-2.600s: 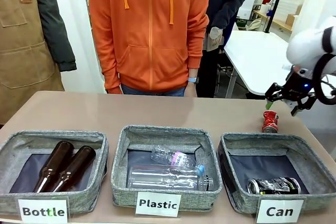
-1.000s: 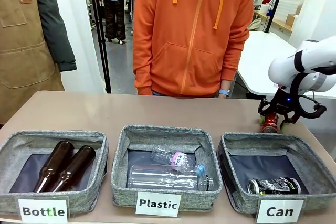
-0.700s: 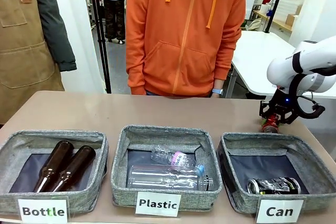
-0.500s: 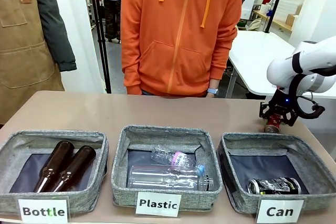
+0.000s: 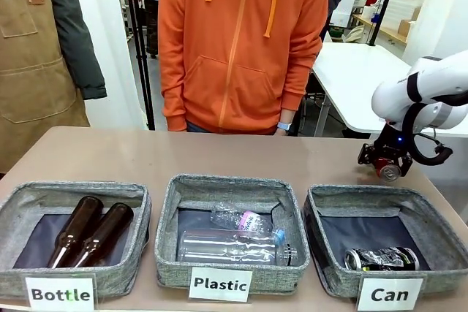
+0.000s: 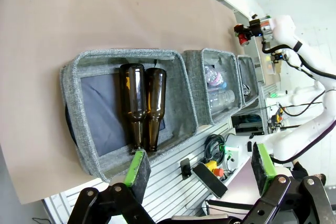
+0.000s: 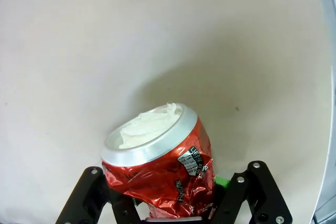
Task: Sort the can waste into the basket.
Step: Pick up the can waste from the table and place it in the right Fabric basket.
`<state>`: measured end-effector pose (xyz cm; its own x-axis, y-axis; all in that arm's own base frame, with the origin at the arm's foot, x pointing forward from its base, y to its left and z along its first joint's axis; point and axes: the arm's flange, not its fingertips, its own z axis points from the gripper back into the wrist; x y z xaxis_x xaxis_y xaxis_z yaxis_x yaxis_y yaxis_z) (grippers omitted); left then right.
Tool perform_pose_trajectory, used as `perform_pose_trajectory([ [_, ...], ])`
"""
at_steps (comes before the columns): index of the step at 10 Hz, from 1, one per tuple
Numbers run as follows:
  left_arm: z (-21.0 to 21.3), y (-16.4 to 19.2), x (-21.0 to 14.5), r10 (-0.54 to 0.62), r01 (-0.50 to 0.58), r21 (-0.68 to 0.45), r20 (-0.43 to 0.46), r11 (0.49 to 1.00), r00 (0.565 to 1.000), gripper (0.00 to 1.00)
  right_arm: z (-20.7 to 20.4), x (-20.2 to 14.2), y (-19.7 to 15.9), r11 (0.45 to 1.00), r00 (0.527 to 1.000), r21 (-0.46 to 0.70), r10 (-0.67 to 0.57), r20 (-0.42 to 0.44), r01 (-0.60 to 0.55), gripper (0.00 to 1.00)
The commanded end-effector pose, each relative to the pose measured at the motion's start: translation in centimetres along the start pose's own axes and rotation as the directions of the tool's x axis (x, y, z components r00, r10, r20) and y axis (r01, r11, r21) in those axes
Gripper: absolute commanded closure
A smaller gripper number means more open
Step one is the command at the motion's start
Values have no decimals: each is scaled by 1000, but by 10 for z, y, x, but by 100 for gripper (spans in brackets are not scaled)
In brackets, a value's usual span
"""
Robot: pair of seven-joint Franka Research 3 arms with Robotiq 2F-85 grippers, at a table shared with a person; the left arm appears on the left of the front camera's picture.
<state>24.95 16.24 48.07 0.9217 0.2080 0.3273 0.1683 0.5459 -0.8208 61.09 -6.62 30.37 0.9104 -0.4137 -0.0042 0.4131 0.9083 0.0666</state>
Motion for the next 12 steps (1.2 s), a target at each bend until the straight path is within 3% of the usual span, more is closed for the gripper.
perform_pose_trajectory([
  [1,1,-2,2,-12,12,-14,5,1000,1000,0,23,-12,-4,997,997,34,73,24,-74,100],
  [2,1,-2,2,-12,12,-14,5,1000,1000,0,47,-21,-6,981,984,81,176,22,-177,100],
  [3,1,-2,2,-12,12,-14,5,1000,1000,0,82,-44,-10,911,920,128,389,40,-391,100],
  [4,1,-2,2,-12,12,-14,5,1000,1000,0,113,-76,-13,795,804,116,589,81,-595,100],
  [5,1,-2,2,-12,12,-14,5,1000,1000,0,136,-126,-14,610,614,74,787,65,-789,100],
  [6,1,-2,2,-12,12,-14,5,1000,1000,0,140,-147,-17,491,493,71,870,25,-868,100],
  [7,1,-2,2,-12,12,-14,5,1000,1000,0,141,-185,-16,259,255,87,965,-55,-962,100],
  [8,1,-2,2,-12,12,-14,5,1000,1000,0,137,-208,-19,29,16,141,995,-94,-990,100],
  [9,1,-2,2,-12,12,-14,5,1000,1000,0,131,-228,-20,-170,-192,195,976,-100,-966,100],
  [10,1,-2,2,-12,12,-14,5,1000,1000,0,129,-241,-26,-323,-348,221,933,-89,-920,100],
  [11,1,-2,2,-12,12,-14,5,1000,1000,0,125,-251,-29,-379,-404,218,911,-84,-899,100],
  [12,1,-2,2,-12,12,-14,5,1000,1000,0,126,-256,-29,-405,-429,224,901,-71,-887,100],
])
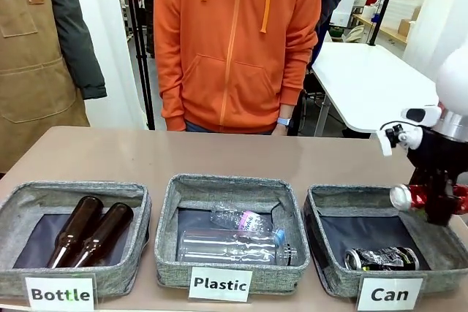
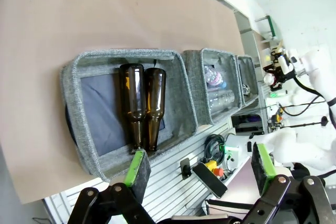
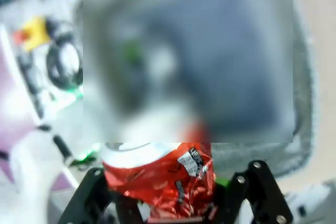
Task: Sort the can waste into the basket.
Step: Pick up the can waste from the table and place it in the right Fabric basket.
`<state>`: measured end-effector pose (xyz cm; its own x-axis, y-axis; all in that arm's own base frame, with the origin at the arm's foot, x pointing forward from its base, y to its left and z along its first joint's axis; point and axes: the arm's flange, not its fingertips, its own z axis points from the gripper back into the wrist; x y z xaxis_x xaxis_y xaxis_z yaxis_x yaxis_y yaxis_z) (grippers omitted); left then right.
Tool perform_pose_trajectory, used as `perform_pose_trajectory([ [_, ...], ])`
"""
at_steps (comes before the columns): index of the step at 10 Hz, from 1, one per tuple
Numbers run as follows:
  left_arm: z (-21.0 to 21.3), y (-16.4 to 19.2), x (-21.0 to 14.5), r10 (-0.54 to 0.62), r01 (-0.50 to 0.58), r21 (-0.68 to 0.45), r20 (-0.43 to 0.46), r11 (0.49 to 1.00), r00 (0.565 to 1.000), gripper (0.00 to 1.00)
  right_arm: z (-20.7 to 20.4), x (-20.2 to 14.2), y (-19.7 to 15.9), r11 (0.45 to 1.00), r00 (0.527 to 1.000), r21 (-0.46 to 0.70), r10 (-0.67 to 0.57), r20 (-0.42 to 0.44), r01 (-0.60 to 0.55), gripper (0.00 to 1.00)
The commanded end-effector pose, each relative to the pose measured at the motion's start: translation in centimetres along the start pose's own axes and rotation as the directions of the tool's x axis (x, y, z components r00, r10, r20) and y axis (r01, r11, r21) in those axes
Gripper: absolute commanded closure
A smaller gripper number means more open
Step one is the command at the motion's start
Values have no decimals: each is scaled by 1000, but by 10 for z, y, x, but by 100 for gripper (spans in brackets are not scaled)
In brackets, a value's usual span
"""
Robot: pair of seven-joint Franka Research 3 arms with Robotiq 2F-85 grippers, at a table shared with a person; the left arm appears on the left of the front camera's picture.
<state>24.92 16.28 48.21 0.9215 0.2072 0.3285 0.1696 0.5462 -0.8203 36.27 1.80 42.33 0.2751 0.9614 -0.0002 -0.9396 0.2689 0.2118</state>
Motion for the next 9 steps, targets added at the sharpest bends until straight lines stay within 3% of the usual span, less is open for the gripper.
perform_pose_trajectory([
  [1,0,-1,1,-11,11,-14,5,1000,1000,0,4,-12,-3,955,953,1,296,-61,-296,100],
  [2,0,-1,1,-11,11,-14,5,1000,1000,0,3,-12,-2,958,956,5,288,-55,-288,100],
  [3,0,-1,1,-11,11,-14,5,1000,1000,0,3,-13,1,955,955,19,296,-37,-295,50],
  [4,0,-1,1,-11,11,-14,5,1000,1000,0,3,-14,4,954,953,23,300,-31,-299,41],
  [5,0,-1,1,-11,11,-14,5,1000,1000,0,1,-14,5,953,953,18,302,-32,-302,0],
  [7,0,-1,1,-11,11,-14,5,1000,1000,0,1,-13,6,958,958,10,286,-14,-286,0],
  [8,0,-1,1,-11,11,-14,5,1000,1000,0,0,-10,9,965,965,12,263,-12,-262,18],
  [9,0,-1,1,-11,11,-14,5,1000,1000,0,0,-6,10,982,982,5,191,3,-191,9],
])
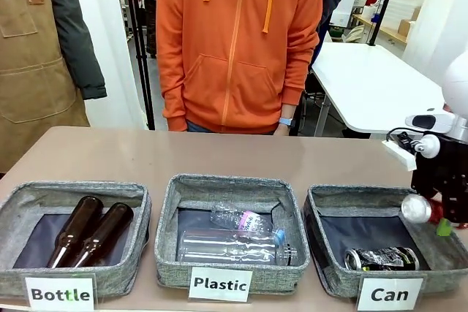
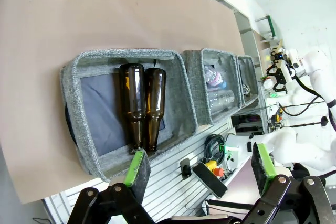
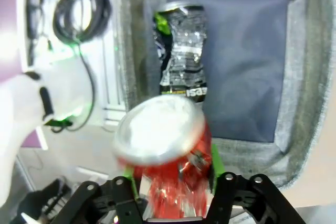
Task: Sort the can waste into the basket.
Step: Pick up the can waste from the table and place it in the right Fabric basket.
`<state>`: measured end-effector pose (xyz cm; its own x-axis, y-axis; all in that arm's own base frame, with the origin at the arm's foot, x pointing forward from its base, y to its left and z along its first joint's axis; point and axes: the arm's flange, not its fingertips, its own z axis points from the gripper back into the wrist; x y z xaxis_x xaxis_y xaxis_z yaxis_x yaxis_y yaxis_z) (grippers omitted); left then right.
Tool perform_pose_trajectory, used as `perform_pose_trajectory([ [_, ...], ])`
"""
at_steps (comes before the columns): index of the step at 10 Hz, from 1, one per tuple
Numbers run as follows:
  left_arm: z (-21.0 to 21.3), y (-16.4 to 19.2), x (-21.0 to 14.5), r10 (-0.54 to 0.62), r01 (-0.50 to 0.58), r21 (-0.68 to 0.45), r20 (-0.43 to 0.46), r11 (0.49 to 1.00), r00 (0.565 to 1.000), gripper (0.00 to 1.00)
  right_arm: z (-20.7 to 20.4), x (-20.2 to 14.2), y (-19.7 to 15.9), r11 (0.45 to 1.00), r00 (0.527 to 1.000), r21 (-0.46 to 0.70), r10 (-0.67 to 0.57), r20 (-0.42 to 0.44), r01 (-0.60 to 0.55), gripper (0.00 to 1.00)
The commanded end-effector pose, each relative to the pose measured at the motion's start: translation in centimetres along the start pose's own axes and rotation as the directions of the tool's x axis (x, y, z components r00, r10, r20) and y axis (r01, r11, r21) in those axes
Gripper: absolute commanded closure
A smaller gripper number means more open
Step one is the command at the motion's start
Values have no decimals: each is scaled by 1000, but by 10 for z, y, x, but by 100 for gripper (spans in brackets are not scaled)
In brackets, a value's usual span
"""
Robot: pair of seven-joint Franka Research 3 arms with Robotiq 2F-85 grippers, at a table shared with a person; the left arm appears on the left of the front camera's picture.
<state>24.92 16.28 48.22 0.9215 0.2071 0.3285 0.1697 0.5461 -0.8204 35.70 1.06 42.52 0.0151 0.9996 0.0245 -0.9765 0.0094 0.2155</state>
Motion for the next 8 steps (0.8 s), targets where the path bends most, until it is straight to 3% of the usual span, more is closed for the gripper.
perform_pose_trajectory([
  [1,0,-1,1,-10,10,-14,5,1000,1000,0,0,7,3,995,994,17,-102,43,102,0],
  [4,0,-1,1,-10,10,-14,5,1000,1000,0,10,17,-6,951,947,161,-287,143,264,0],
  [5,0,-1,1,-10,10,-14,5,1000,1000,0,17,18,-12,890,863,243,-440,247,385,0],
  [6,0,-1,1,-10,10,-14,5,1000,1000,0,31,15,-21,794,678,415,-601,424,445,0],
  [7,0,-1,1,-10,10,-14,5,1000,1000,0,46,15,-35,623,294,641,-780,553,448,0],
  [8,0,-1,1,-10,10,-14,5,1000,1000,0,52,7,-46,490,37,780,-855,518,390,0],
])
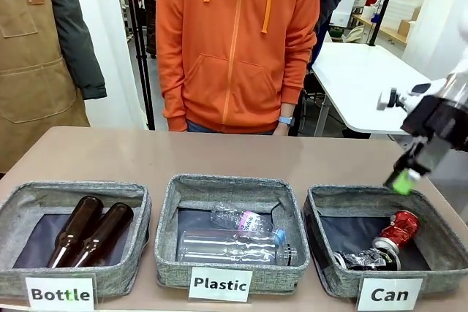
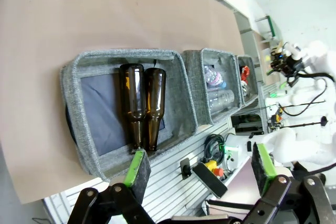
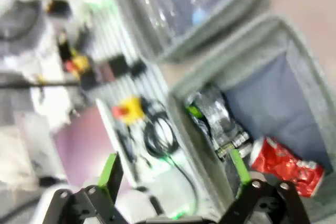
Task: Sort the can waste into the basket.
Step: Pick up the can waste from the table and place it in the right Fabric basket.
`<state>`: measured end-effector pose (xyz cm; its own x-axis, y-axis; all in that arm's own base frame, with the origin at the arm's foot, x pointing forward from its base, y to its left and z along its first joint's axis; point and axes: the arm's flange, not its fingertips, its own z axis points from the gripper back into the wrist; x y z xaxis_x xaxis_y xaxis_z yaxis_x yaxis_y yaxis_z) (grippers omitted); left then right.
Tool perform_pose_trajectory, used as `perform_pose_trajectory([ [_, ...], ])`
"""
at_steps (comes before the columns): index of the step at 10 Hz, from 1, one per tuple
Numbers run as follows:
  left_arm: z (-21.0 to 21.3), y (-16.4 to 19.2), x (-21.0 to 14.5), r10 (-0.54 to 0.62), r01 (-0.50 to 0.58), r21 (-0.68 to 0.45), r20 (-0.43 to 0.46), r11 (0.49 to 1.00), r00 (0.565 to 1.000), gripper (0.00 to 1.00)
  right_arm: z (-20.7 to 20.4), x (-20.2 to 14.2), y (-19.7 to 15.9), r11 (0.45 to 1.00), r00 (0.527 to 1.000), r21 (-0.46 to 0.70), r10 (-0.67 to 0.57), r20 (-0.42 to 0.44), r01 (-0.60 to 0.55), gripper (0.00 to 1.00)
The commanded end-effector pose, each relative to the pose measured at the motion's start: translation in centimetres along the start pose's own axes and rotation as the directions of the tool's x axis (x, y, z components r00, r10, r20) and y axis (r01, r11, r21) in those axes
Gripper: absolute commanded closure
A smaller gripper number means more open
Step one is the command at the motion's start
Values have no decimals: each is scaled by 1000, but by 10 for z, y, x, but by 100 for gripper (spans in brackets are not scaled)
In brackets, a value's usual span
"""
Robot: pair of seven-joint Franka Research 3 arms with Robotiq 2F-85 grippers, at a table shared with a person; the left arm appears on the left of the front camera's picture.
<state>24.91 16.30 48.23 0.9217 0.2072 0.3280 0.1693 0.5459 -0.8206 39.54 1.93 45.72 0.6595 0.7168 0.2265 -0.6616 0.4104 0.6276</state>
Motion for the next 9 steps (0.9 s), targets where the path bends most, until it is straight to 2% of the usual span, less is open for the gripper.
perform_pose_trajectory([
  [1,0,-1,1,-11,11,-14,5,1000,1000,0,25,7,-19,836,536,474,-543,647,275,0],
  [2,0,-1,1,-11,11,-14,5,1000,1000,0,32,-1,-28,804,380,538,-594,709,253,0],
  [3,0,-1,1,-11,11,-14,5,1000,1000,0,36,-8,-34,779,303,588,-626,719,215,0],
  [5,0,-1,1,-11,11,-14,5,1000,1000,0,38,-12,-46,738,301,628,-675,674,248,0],
  [6,0,-1,1,-11,11,-14,5,1000,1000,0,38,-13,-50,735,312,635,-677,667,238,0],
  [7,0,-1,1,-11,11,-14,5,1000,1000,0,49,-21,-55,841,734,435,-511,446,322,0],
  [9,0,-1,1,-11,11,-14,5,1000,1000,0,49,-21,-55,841,734,435,-511,446,322,0],
])
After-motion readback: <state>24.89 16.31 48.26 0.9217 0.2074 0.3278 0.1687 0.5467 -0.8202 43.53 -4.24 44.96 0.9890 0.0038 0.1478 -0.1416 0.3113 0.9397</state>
